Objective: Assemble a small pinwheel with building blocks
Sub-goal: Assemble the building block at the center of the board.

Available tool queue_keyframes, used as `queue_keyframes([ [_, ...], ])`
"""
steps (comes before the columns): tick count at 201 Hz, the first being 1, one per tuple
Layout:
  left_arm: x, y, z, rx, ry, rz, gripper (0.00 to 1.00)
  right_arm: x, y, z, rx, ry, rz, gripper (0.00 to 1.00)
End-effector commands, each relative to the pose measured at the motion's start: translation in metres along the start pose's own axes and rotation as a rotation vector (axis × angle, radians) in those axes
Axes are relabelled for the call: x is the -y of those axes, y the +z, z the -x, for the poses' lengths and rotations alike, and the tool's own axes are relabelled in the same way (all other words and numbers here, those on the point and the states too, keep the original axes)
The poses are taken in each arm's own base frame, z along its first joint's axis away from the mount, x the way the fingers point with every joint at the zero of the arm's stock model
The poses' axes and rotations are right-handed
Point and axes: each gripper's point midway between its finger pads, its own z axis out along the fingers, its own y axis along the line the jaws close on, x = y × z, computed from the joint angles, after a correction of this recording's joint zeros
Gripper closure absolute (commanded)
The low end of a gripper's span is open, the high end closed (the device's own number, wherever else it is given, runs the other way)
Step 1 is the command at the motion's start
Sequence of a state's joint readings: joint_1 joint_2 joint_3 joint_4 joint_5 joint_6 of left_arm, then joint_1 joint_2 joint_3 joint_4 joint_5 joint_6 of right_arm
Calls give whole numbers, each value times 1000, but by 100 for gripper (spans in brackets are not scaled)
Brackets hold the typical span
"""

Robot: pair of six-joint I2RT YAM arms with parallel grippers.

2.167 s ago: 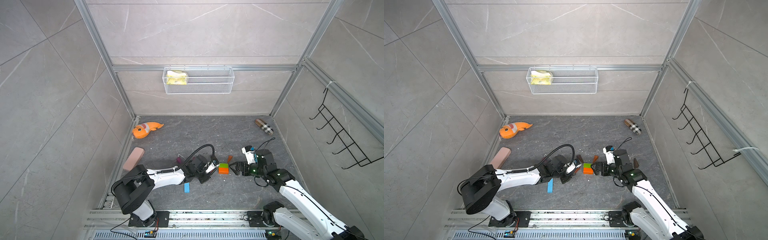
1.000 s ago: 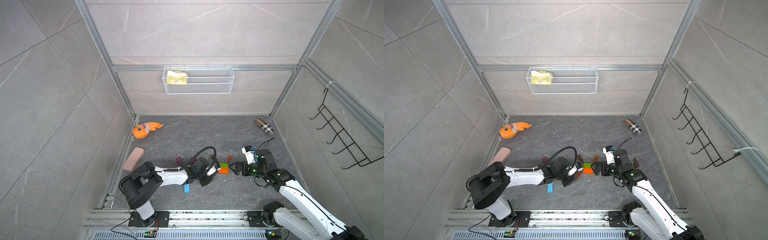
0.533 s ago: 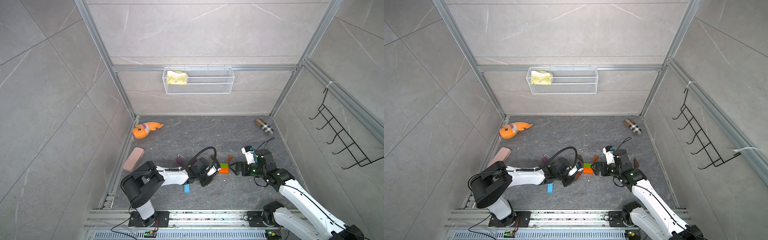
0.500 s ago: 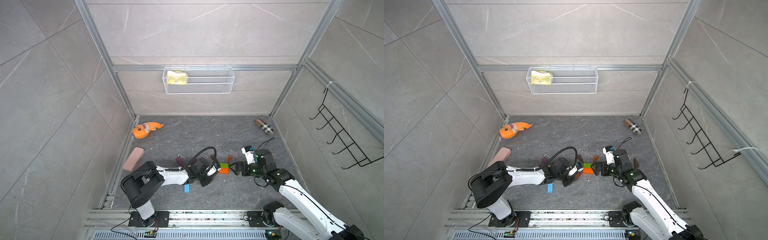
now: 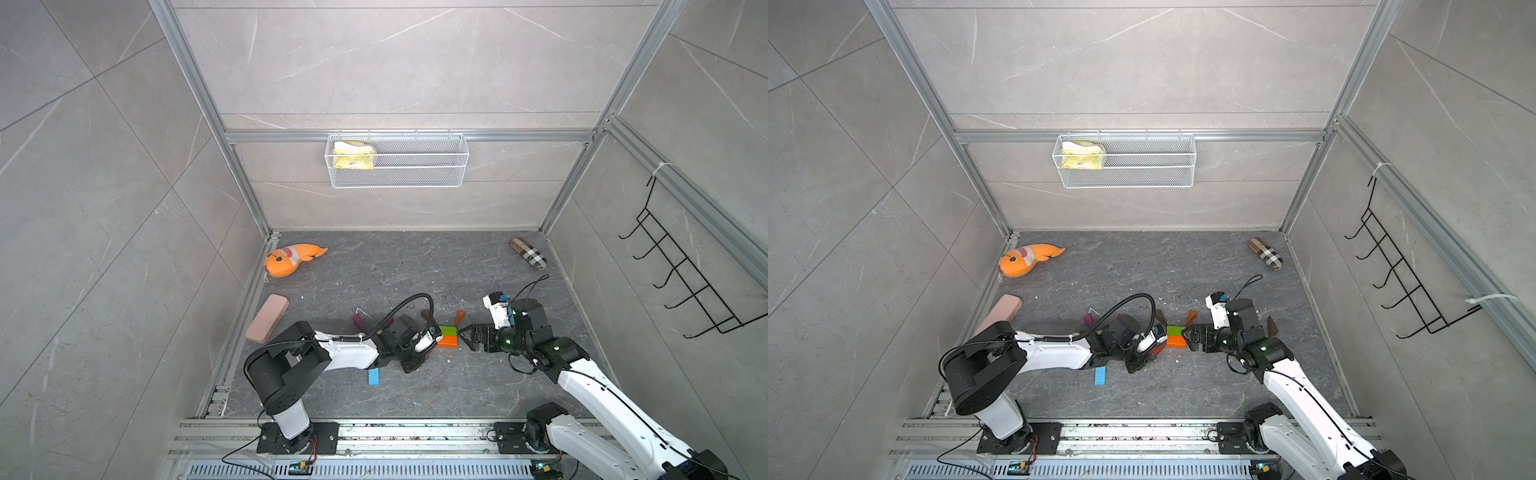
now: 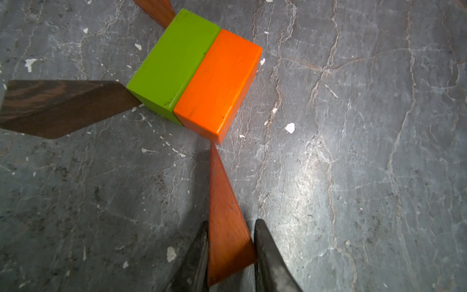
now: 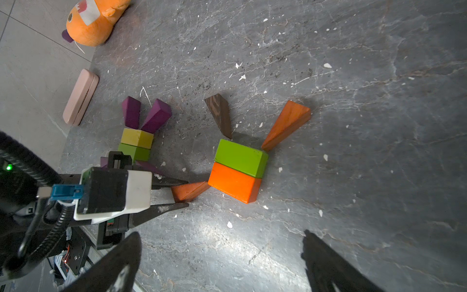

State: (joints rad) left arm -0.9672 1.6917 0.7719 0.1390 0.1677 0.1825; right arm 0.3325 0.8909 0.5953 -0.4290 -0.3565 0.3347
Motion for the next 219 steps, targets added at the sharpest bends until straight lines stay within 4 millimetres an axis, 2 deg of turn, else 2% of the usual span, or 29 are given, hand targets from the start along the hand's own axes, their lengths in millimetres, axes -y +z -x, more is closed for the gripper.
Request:
queue_keyframes([
  [1, 2, 1, 11, 35, 26, -8, 71, -4, -3, 2, -6, -23, 11, 0],
  [31, 1, 1, 15, 59, 44, -2, 63, -3, -2, 2, -8, -21, 9, 0],
  [78, 2, 0, 22, 88, 73, -7, 58, -3, -2, 4, -9, -15, 4, 0],
  [115, 4, -19, 31, 130, 122, 3, 51, 5, -8, 16, 6, 32, -75, 0],
  [135, 6, -37, 40, 158, 158, 8, 50, 32, -14, 25, -25, 108, -256, 0],
  [156, 4, -60, 55, 207, 196, 43, 49, 70, -29, 30, -71, 194, -446, 0],
  [180, 2, -91, 74, 255, 255, 85, 46, 112, -43, 37, -76, 353, -540, 3],
  [199, -5, -114, 89, 267, 284, 142, 44, 154, -65, 42, -93, 426, -646, 5],
  [219, -14, -130, 93, 242, 312, 194, 41, 196, -90, 43, -123, 458, -742, 6],
])
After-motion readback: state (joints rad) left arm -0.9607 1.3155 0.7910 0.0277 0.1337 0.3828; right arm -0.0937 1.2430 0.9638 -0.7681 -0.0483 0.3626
